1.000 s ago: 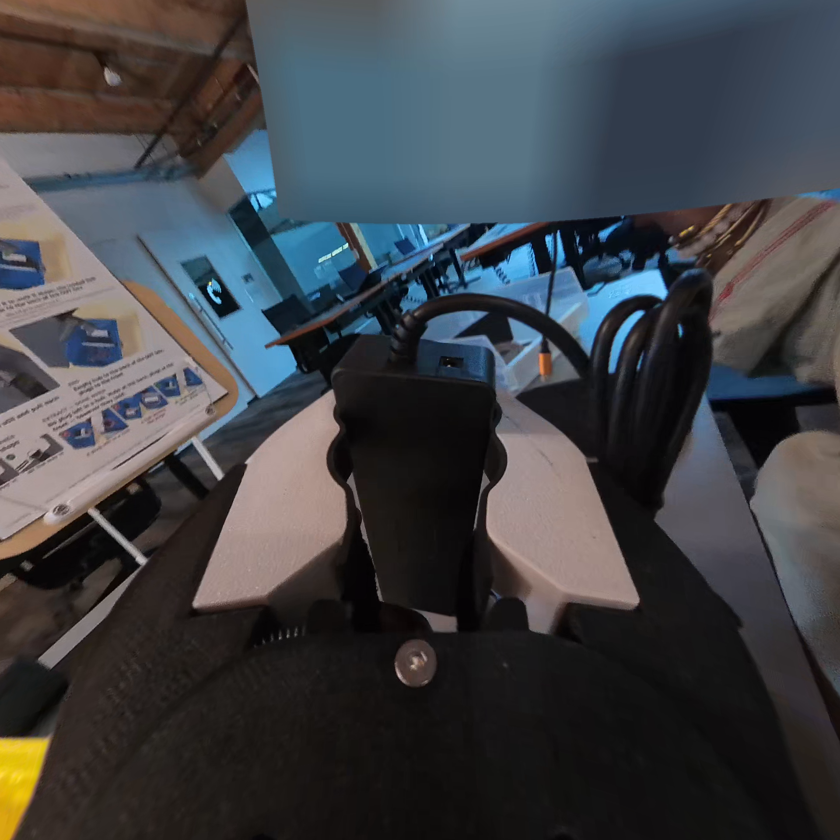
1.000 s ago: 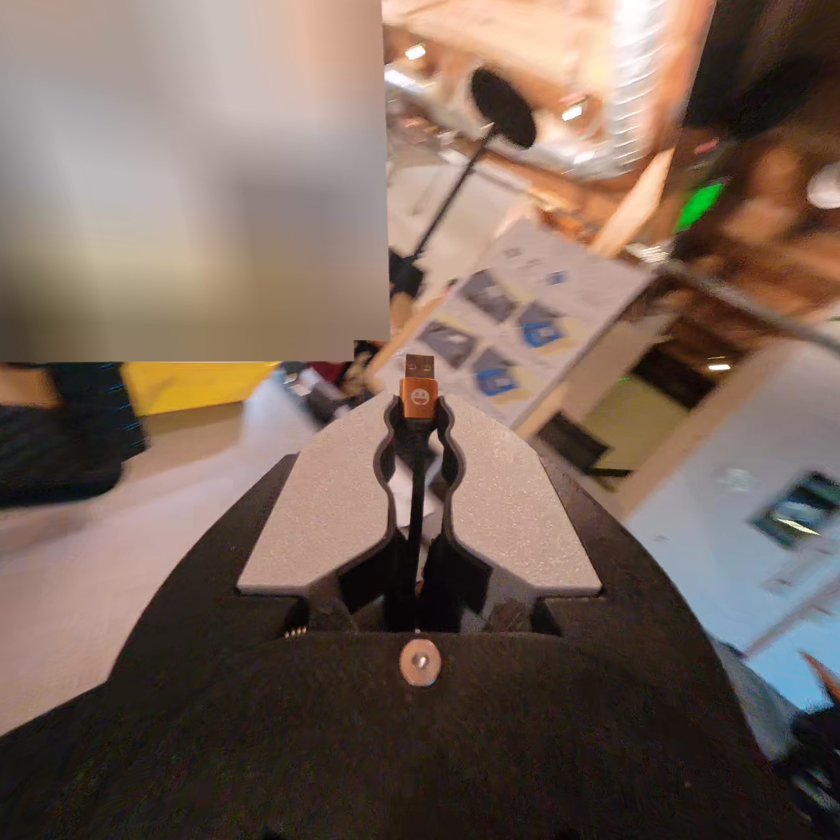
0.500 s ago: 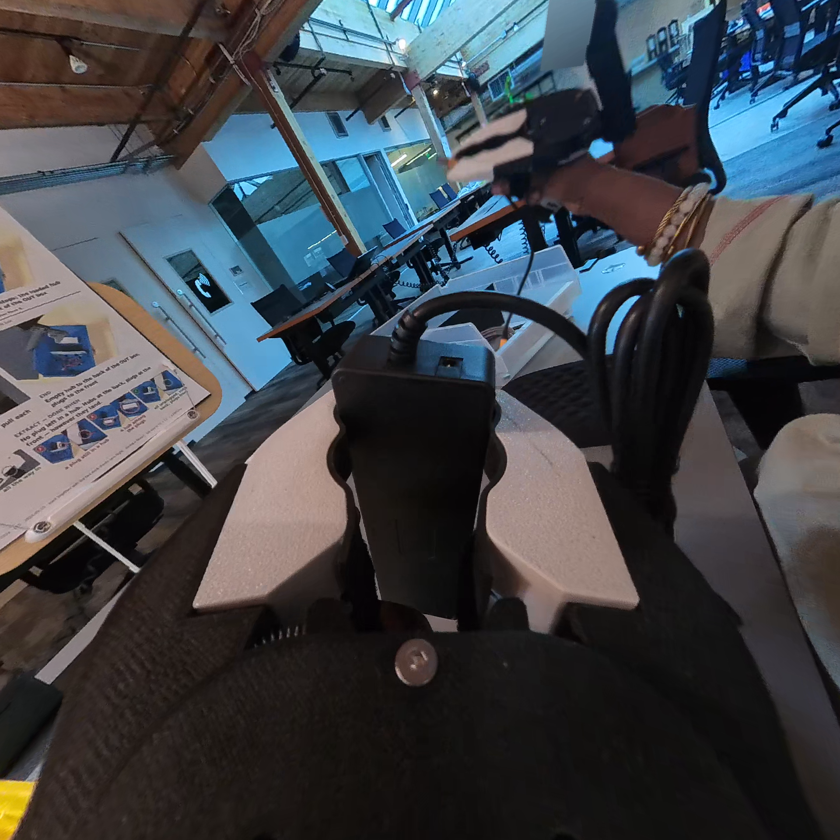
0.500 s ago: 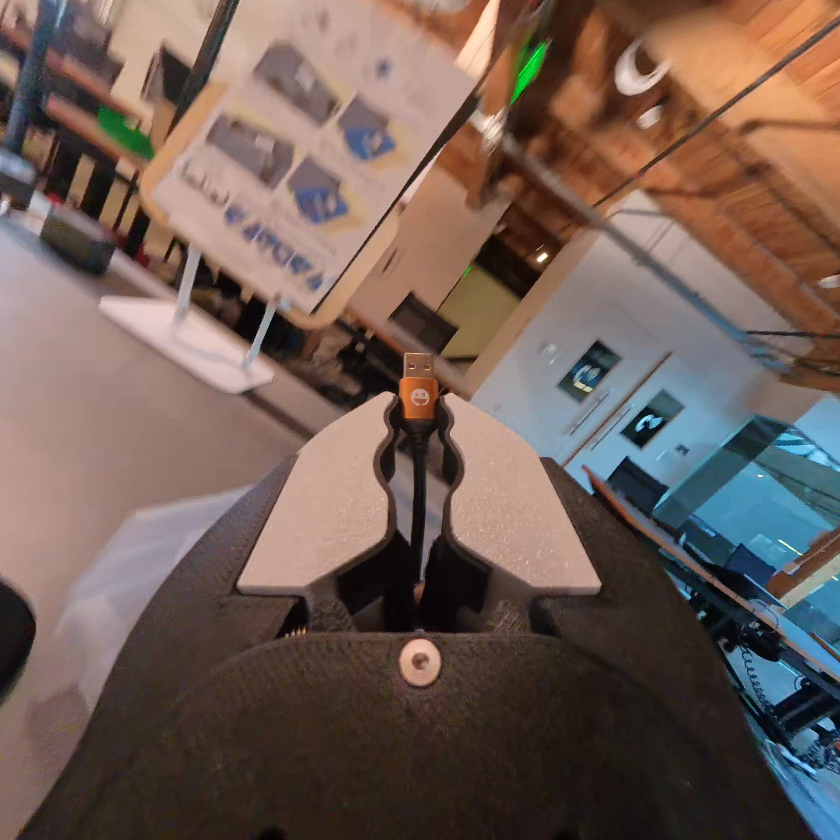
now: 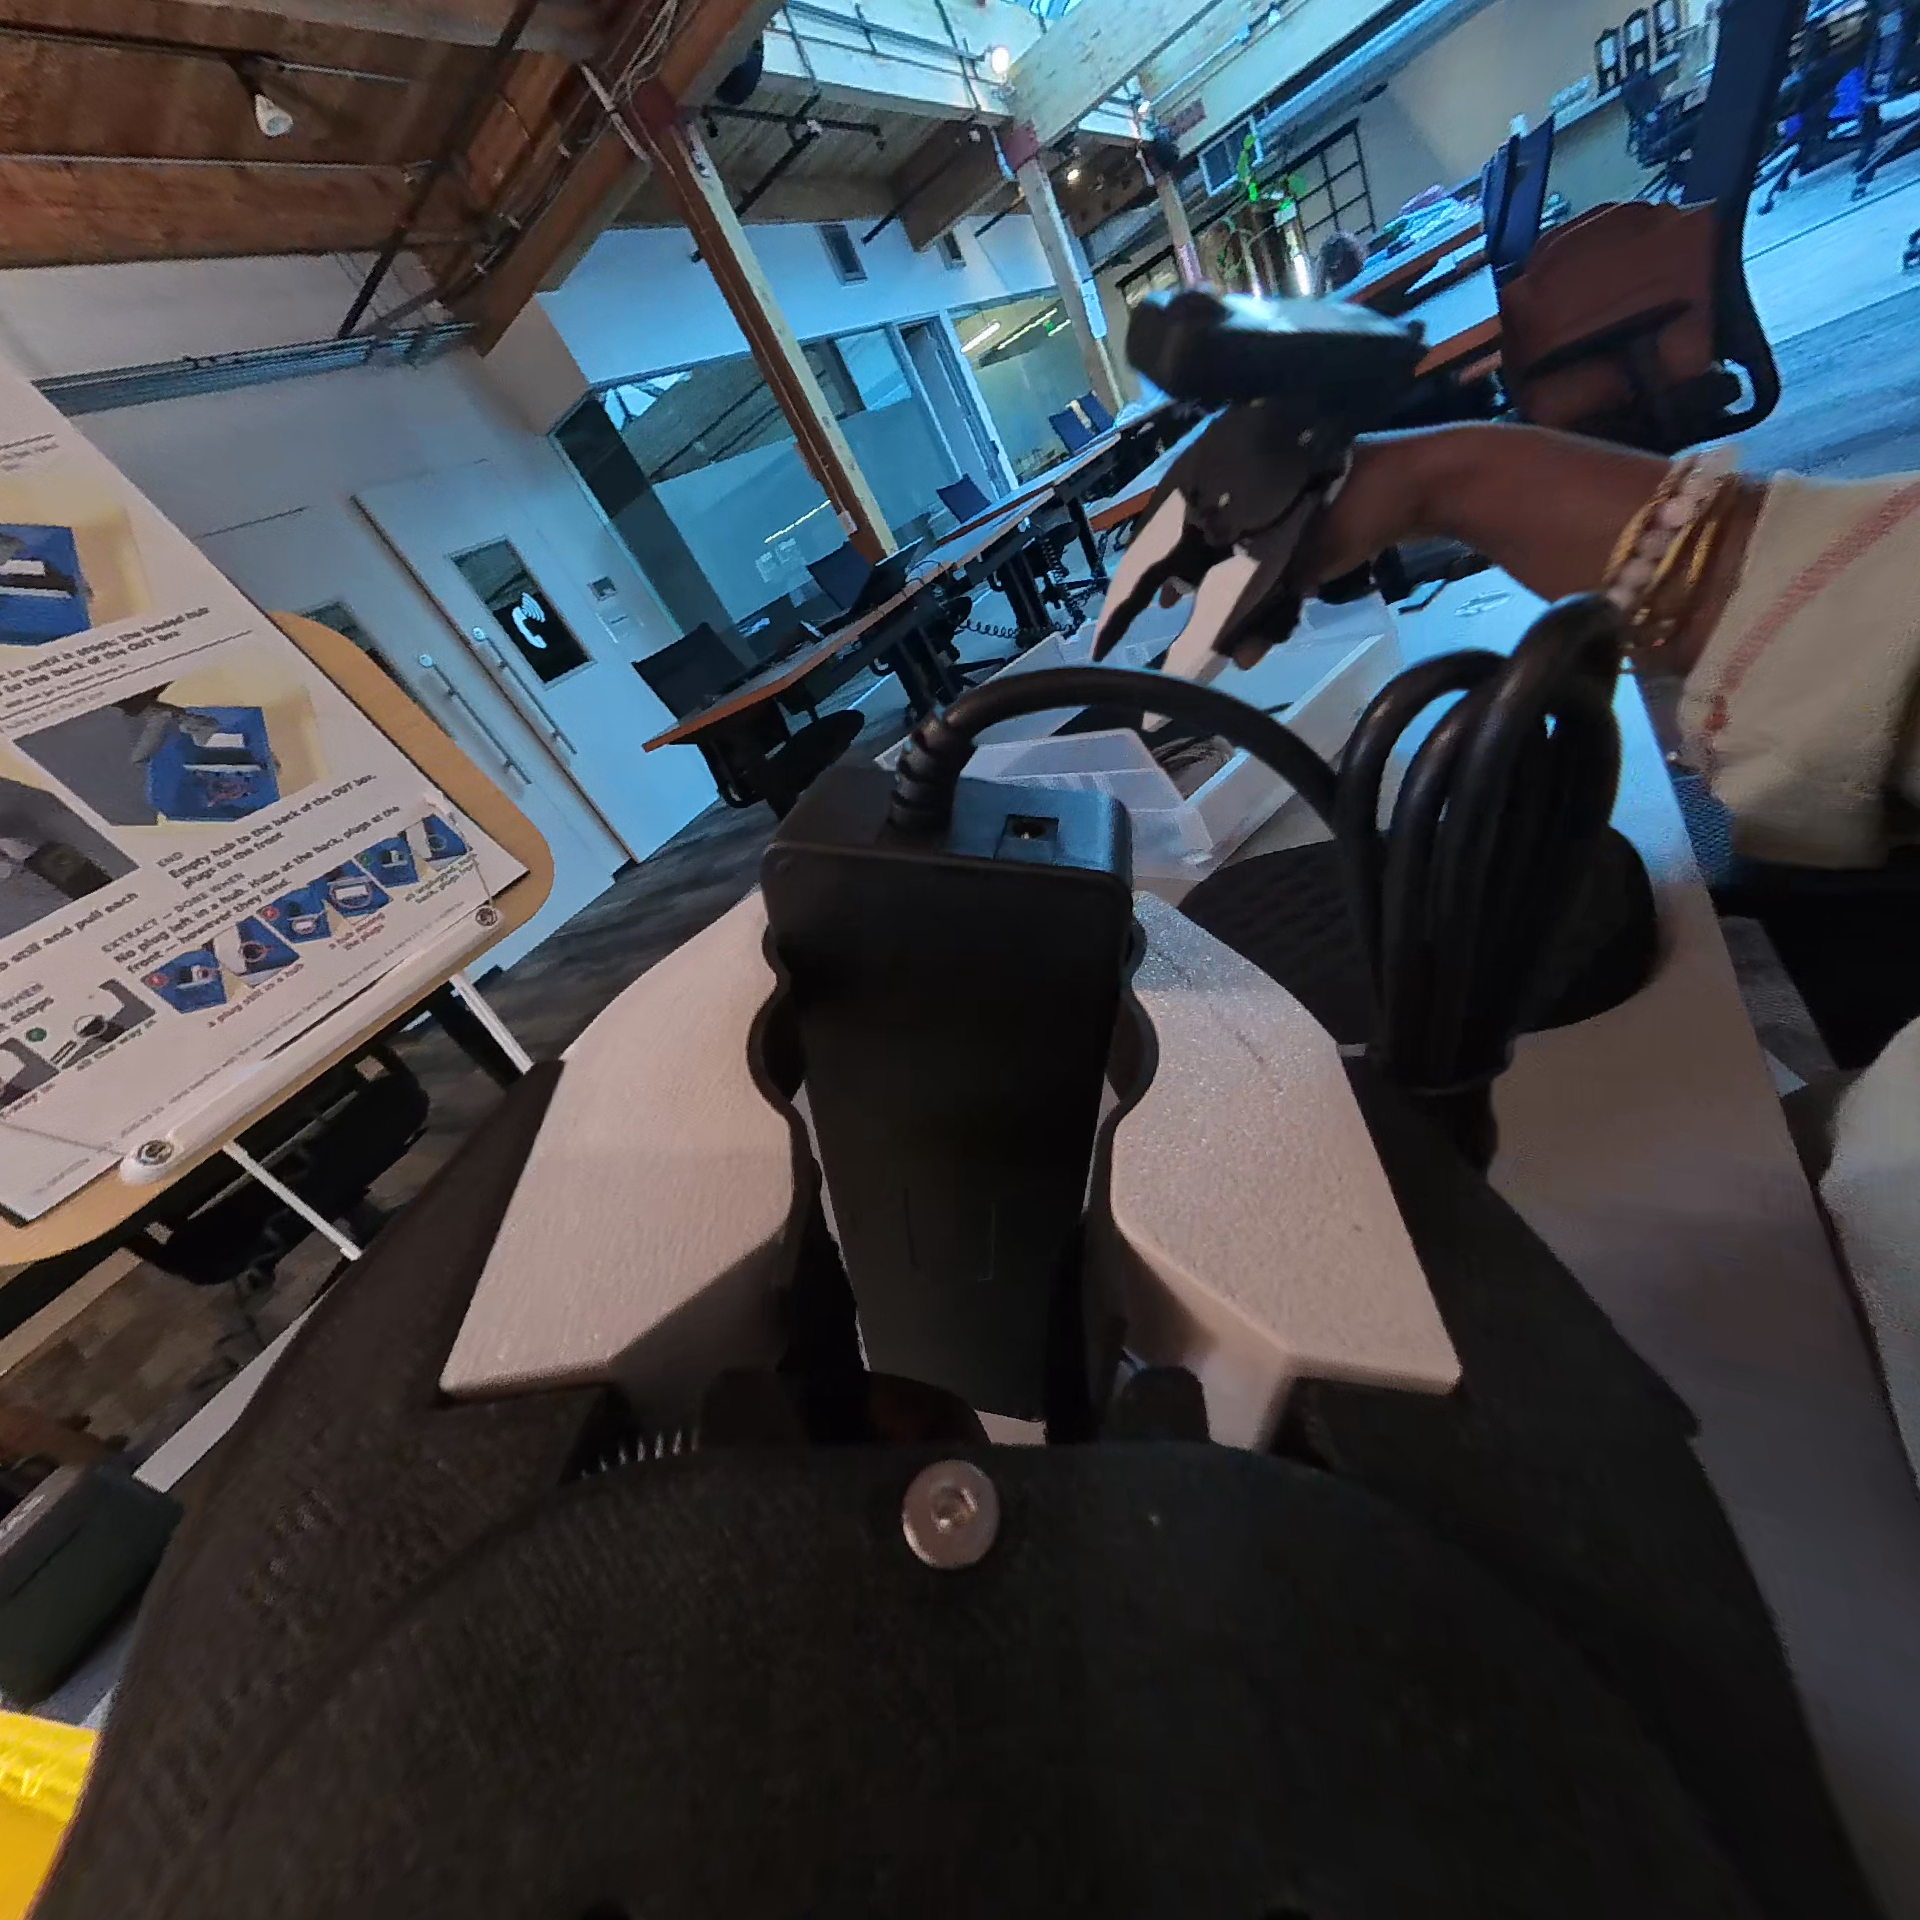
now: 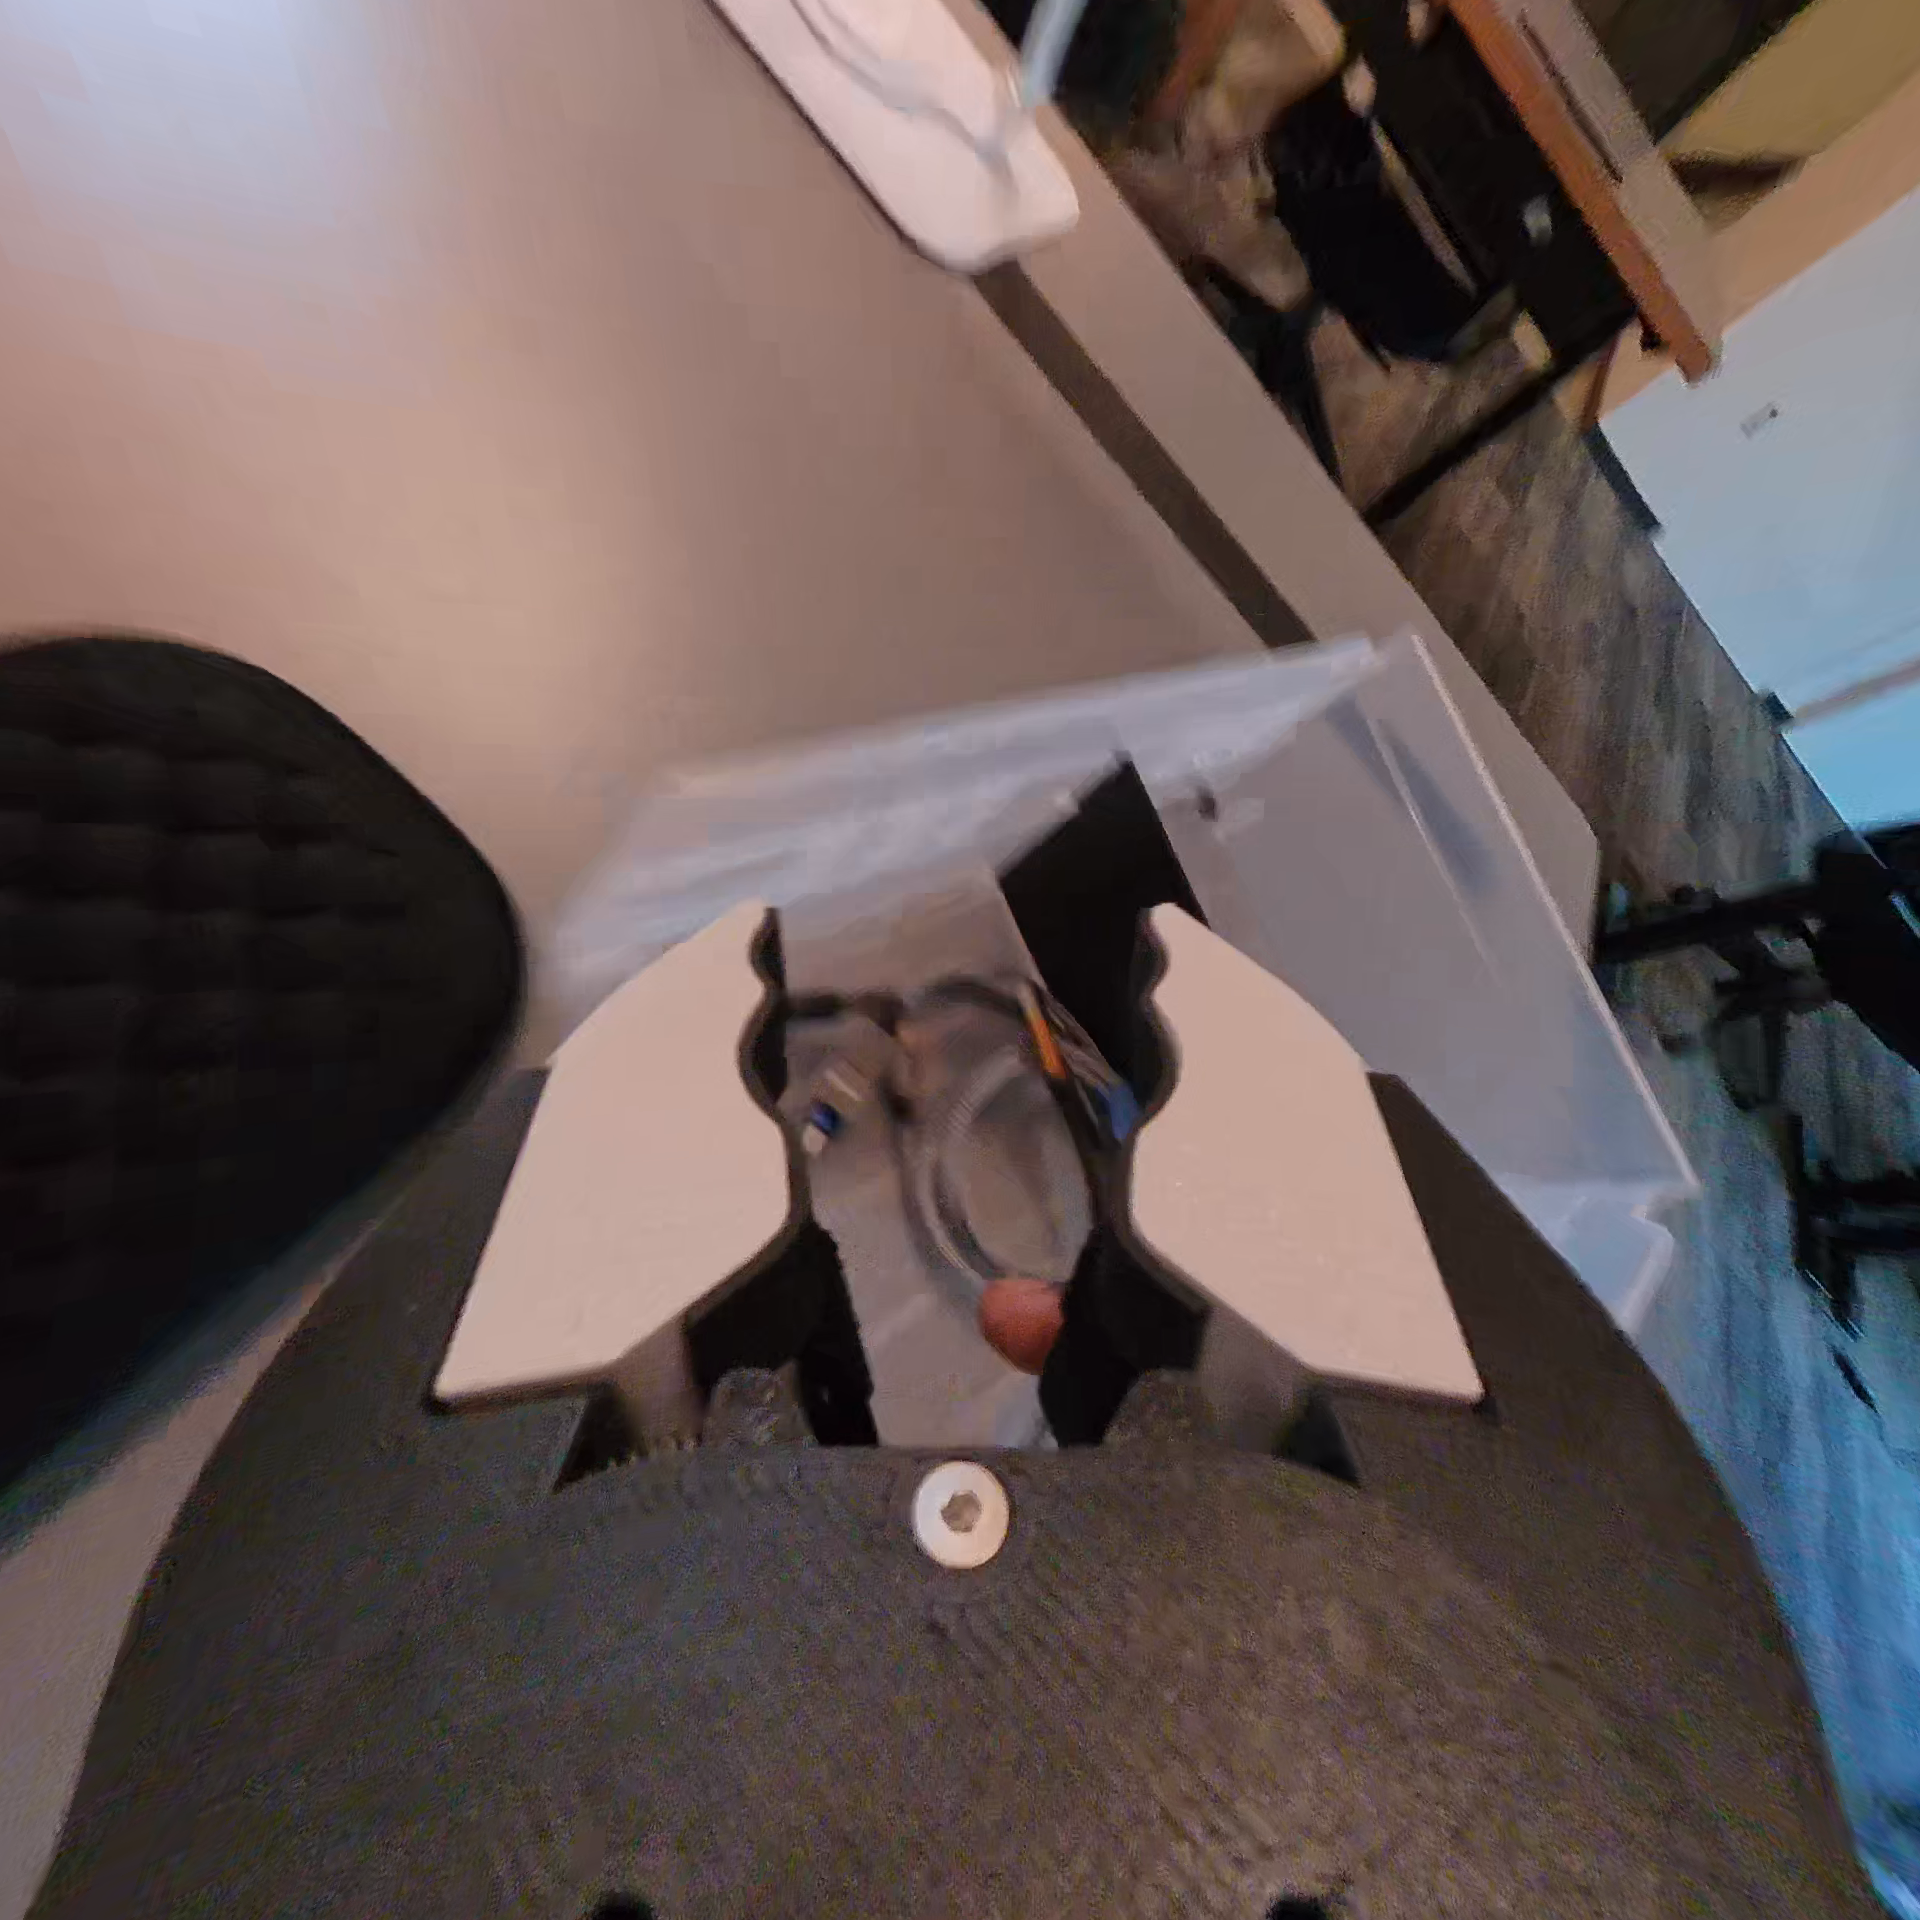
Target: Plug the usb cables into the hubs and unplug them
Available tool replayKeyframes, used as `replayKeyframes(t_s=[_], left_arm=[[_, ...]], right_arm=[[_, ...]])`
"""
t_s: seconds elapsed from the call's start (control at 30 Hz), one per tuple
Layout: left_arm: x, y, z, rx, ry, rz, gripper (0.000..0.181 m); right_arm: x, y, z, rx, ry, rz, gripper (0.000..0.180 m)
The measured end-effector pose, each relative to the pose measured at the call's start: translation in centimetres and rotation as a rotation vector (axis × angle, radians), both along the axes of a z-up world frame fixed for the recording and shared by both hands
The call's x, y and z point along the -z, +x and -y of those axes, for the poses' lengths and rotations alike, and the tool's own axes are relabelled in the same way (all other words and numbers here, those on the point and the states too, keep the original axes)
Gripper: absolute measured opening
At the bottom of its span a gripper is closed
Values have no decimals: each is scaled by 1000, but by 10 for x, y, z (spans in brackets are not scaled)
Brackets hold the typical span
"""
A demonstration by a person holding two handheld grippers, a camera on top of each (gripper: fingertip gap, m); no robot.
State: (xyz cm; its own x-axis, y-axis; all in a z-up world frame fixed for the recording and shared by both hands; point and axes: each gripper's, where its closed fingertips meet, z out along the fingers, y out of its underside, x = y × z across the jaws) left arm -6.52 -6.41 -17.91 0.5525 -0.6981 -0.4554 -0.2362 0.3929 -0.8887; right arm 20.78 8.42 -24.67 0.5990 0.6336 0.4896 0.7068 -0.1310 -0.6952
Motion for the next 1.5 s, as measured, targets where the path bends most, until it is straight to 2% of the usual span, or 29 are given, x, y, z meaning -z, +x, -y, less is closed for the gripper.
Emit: replayKeyframes(t_s=[0.1,0.2,0.27,0.37,0.43,0.5,0.57,0.63,0.7,0.73,0.83,0.9,0.97,1.07,1.2,1.27,1.37,1.5], left_arm=[[3,-1,-3,-16,-28,10,57],[7,1,-8,-44,-42,-4,57],[5,0,-18,-125,-25,-4,57],[-5,-18,-39,-436,97,-33,57],[-11,-31,-45,-654,229,-122,57],[-18,-35,-44,-807,393,-248,56],[-22,-32,-38,-881,531,-351,56],[-23,-23,-34,-885,603,-390,57],[-23,-12,-29,-868,661,-406,57],[-21,-4,-26,-841,694,-429,56],[-15,11,-22,-718,716,-427,55],[-10,17,-20,-595,614,-381,60],[-13,12,-20,-538,523,-293,67],[-22,-3,-21,-489,416,-135,66],[-32,-22,-21,-493,390,-18,59],[-37,-28,-20,-504,412,25,58],[-40,-27,-18,-463,374,105,57],[-39,-28,-21,-457,354,119,56]], right_arm=[[-34,-77,46,-305,72,-225,83],[-73,-163,123,-716,184,-403,85],[-91,-204,162,-851,215,-470,78],[-107,-251,189,-857,159,-586,72],[-111,-269,186,-774,149,-616,65],[-106,-278,174,-670,138,-557,62],[-94,-285,160,-592,149,-456,62],[-84,-293,156,-581,128,-397,56],[-76,-298,151,-563,124,-357,38],[-71,-296,147,-546,136,-315,28],[-67,-285,143,-540,188,-264,26],[-78,-270,136,-510,284,-239,25],[-101,-246,125,-456,383,-236,25],[-141,-200,107,-388,490,-232,24],[-198,-119,72,-248,651,-209,25],[-211,-71,47,-119,668,-213,25],[-201,-7,9,59,675,-115,25],[-162,48,-39,145,600,-22,25]])
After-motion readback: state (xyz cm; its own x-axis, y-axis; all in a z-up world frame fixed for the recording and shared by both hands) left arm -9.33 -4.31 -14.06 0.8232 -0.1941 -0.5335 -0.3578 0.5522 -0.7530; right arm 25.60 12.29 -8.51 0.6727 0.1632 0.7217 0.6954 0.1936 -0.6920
